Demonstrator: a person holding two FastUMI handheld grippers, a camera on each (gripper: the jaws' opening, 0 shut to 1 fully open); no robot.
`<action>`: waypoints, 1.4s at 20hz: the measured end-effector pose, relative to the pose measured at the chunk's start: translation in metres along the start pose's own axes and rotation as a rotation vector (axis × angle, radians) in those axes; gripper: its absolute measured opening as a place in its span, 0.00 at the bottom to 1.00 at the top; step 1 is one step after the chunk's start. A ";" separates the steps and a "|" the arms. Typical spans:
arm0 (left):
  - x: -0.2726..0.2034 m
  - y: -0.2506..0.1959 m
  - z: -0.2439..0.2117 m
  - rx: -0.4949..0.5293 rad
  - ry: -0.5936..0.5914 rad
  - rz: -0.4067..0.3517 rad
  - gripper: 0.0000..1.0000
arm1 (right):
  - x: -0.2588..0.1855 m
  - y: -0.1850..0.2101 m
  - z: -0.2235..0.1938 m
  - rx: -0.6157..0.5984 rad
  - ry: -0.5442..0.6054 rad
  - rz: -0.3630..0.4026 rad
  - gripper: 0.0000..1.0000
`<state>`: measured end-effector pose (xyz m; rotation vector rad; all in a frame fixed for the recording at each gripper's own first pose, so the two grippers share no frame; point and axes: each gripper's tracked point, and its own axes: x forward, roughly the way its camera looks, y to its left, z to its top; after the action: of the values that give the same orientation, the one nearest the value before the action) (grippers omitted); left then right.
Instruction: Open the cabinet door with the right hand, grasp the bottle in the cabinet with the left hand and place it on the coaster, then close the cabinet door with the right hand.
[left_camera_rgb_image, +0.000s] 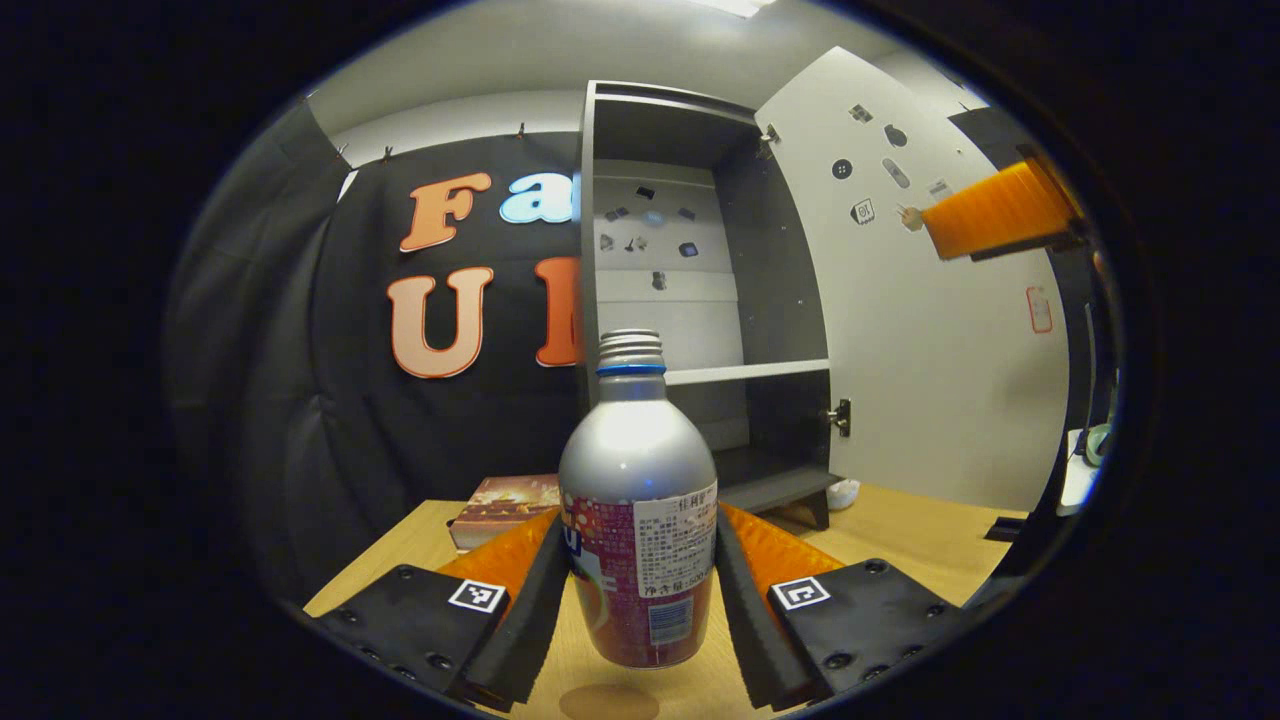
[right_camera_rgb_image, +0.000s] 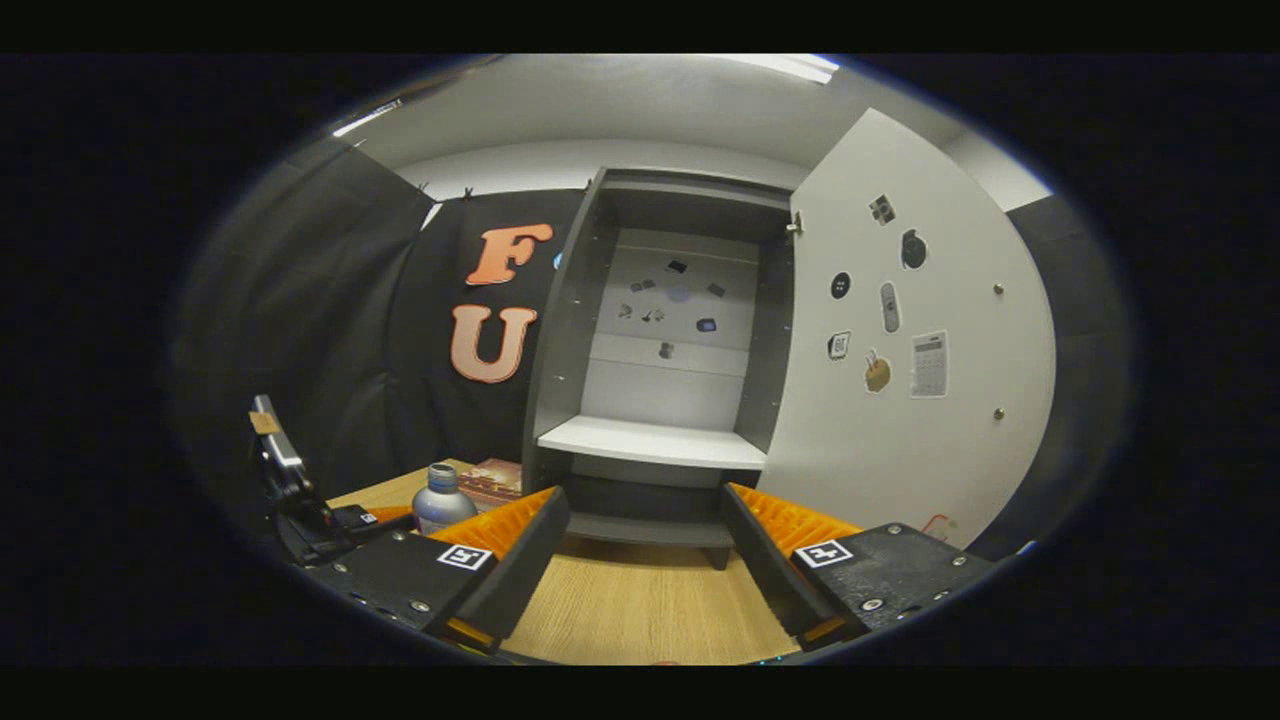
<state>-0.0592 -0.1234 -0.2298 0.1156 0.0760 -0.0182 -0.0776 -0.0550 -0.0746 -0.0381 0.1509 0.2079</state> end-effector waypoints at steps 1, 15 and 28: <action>-0.004 0.004 -0.014 0.009 0.014 0.002 0.82 | 0.002 0.006 -0.004 0.007 0.009 0.003 0.95; -0.020 0.036 -0.127 -0.071 0.137 0.048 0.82 | 0.016 0.076 -0.064 -0.008 0.174 0.087 0.95; -0.031 0.026 -0.131 -0.064 0.180 0.031 0.87 | 0.011 0.082 -0.063 -0.006 0.178 0.116 0.95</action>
<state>-0.0989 -0.0817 -0.3543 0.0546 0.2539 0.0254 -0.0930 0.0241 -0.1402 -0.0537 0.3309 0.3213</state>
